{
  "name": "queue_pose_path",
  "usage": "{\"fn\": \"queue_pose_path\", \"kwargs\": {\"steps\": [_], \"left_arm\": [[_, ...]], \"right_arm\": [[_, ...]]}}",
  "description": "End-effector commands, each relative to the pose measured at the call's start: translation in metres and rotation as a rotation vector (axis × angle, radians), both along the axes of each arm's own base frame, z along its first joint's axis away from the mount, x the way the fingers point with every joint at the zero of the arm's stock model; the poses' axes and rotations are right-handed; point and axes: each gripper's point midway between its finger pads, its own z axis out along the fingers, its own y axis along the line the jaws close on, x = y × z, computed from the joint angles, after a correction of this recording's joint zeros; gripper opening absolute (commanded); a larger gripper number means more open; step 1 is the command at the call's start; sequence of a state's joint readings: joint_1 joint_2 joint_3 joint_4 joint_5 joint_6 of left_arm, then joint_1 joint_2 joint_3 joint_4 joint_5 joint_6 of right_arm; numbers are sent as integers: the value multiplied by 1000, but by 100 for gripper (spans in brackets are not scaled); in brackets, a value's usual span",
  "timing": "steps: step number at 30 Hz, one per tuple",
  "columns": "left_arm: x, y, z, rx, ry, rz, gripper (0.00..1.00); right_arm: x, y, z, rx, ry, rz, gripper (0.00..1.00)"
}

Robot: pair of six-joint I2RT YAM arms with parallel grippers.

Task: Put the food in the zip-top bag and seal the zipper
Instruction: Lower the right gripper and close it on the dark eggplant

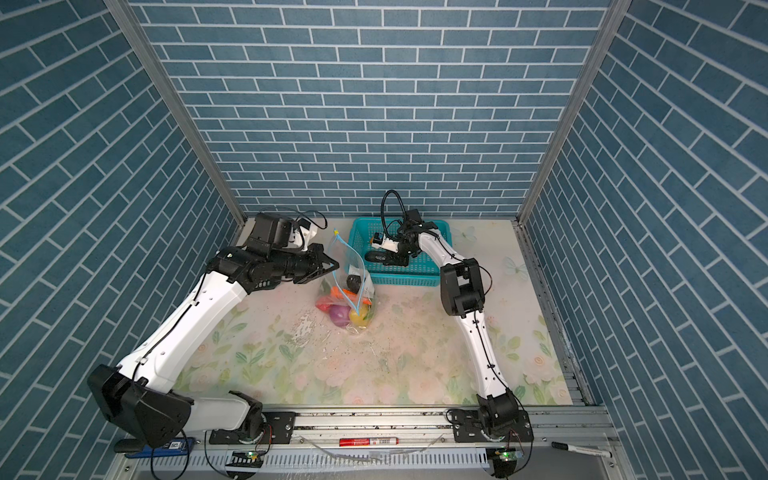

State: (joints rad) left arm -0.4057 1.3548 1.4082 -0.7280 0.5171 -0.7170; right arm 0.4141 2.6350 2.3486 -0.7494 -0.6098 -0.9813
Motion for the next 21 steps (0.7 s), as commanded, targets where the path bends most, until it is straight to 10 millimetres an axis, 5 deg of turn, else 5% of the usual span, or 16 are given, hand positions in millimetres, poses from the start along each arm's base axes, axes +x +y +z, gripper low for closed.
{"fn": "queue_pose_path", "kwargs": {"steps": [1, 21], "left_arm": [[-6, 3, 0, 13, -14, -6, 0], [0, 1, 4, 13, -13, 0, 0]], "right_arm": [[0, -2, 6, -10, -8, -5, 31], [-18, -28, 76, -63, -43, -57, 24]]}}
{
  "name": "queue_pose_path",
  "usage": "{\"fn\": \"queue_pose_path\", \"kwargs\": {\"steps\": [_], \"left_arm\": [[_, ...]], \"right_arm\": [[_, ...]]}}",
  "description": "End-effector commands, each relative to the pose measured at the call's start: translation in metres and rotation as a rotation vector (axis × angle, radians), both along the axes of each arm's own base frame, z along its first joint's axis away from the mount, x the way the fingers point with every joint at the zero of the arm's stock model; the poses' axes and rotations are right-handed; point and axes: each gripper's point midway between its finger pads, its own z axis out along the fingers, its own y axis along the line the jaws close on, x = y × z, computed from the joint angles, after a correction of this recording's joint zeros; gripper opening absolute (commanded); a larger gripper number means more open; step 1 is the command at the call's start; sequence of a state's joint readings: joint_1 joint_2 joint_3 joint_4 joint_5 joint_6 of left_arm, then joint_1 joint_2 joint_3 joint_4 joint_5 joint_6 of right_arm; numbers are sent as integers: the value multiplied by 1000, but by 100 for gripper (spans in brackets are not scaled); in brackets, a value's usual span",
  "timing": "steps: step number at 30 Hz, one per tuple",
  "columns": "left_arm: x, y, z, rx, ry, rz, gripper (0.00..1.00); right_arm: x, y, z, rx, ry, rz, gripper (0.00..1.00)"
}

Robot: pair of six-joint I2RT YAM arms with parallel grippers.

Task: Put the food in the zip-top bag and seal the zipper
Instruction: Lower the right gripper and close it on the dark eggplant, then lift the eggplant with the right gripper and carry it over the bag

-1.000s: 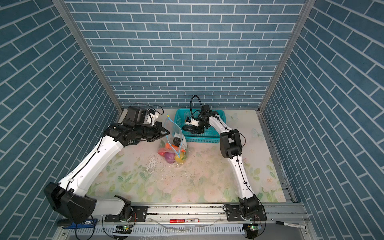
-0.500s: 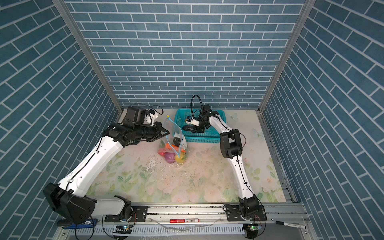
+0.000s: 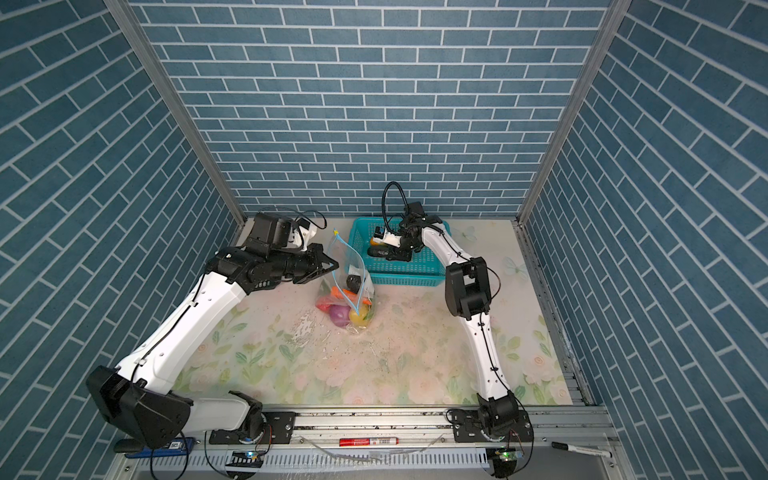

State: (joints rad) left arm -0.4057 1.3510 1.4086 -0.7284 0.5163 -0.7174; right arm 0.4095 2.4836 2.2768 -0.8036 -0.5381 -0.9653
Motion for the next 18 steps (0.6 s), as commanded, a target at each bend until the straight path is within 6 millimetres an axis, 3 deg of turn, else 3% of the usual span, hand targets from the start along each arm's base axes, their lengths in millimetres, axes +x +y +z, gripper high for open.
{"fn": "queue_pose_path", "kwargs": {"steps": [1, 9, 18], "left_arm": [[1, 1, 3, 16, -9, 0, 0], [2, 2, 10, 18, -15, 8, 0], [2, 4, 21, 5, -8, 41, 0]], "right_arm": [[-13, -14, 30, -23, -10, -12, 24], [-34, -39, 70, -77, -74, -27, 23], [-73, -67, 139, -123, -204, -76, 24]]}}
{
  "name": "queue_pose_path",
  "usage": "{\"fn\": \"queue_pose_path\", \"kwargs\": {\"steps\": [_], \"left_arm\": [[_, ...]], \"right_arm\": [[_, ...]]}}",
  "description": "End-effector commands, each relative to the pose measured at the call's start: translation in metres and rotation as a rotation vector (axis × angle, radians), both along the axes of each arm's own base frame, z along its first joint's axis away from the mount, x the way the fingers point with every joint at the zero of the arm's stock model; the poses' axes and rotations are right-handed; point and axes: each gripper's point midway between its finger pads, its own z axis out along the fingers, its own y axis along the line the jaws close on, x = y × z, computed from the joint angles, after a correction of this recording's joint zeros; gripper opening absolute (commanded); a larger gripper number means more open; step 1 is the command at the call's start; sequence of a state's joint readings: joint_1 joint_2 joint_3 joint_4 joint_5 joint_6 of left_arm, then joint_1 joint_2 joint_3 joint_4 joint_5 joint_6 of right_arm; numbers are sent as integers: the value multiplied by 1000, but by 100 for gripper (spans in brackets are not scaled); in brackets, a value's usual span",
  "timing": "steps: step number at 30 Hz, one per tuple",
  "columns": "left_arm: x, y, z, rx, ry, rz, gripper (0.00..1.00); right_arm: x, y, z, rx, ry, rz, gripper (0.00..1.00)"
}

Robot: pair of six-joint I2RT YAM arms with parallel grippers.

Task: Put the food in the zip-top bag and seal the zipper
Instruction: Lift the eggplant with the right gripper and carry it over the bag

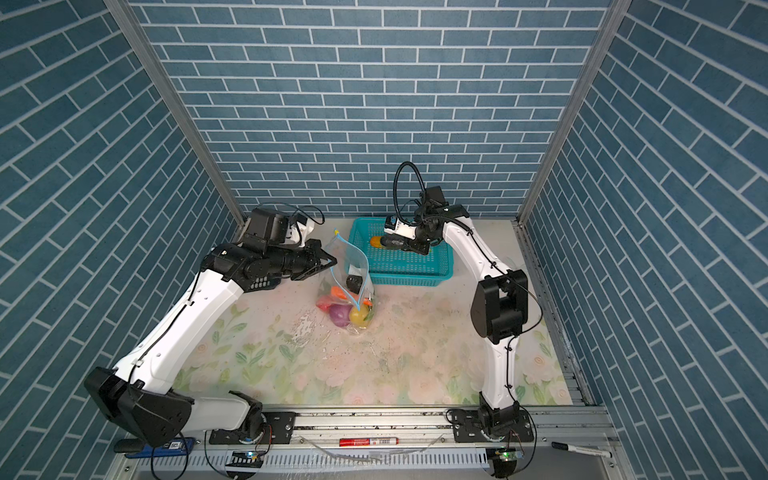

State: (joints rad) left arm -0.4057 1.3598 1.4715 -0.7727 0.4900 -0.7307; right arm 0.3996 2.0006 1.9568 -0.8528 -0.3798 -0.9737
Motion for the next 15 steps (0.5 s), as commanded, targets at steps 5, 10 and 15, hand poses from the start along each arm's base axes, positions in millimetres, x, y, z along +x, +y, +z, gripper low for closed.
{"fn": "queue_pose_path", "kwargs": {"steps": [5, 10, 15], "left_arm": [[2, -1, 11, -29, -12, 35, 0], [5, -2, 13, -32, -22, 36, 0], [7, -4, 16, -42, -34, 30, 0]], "right_arm": [[-46, -18, 41, -109, -72, -61, 24], [-80, -22, 64, -162, -97, -95, 24], [-107, -23, 92, -199, -139, -129, 24]]}}
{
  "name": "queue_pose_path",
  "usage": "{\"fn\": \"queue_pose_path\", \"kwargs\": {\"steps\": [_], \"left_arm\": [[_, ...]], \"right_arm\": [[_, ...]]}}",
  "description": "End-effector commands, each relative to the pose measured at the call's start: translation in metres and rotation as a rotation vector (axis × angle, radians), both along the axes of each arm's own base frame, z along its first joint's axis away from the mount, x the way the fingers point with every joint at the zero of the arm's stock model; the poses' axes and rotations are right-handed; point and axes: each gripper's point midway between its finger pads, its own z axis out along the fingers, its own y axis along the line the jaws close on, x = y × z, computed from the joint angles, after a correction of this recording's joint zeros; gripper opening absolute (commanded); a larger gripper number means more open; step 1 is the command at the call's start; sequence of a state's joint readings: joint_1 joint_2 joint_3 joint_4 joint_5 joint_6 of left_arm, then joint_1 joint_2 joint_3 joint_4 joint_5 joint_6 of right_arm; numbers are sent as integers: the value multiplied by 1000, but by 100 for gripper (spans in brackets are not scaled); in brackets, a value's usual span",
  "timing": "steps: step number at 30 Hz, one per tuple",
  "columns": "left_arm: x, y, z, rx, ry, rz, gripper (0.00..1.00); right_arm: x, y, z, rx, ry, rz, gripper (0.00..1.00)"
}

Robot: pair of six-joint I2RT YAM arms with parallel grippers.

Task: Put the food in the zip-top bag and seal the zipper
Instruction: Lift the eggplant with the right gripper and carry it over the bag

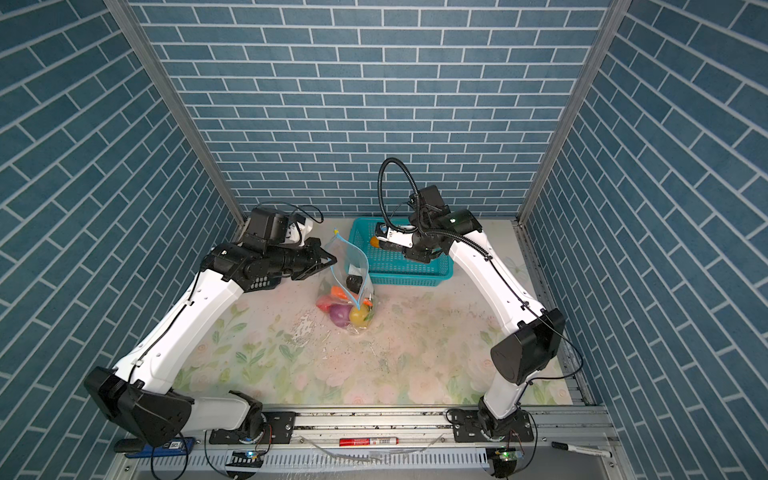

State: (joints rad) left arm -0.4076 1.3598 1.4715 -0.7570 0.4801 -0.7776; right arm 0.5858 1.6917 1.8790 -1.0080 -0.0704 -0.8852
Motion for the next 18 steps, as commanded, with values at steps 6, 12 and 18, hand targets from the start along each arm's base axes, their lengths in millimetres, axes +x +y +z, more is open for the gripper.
{"fn": "queue_pose_path", "kwargs": {"steps": [6, 12, 18], "left_arm": [[4, -5, 15, -24, -58, -8, 0], [5, -6, 14, -24, -58, -8, 0], [5, -7, 16, -28, -64, -7, 0]], "right_arm": [[-45, -9, 33, -81, -69, -40, 24], [-63, 0, 52, -114, -115, -2, 24], [-74, 17, 54, -152, -146, 70, 24]]}}
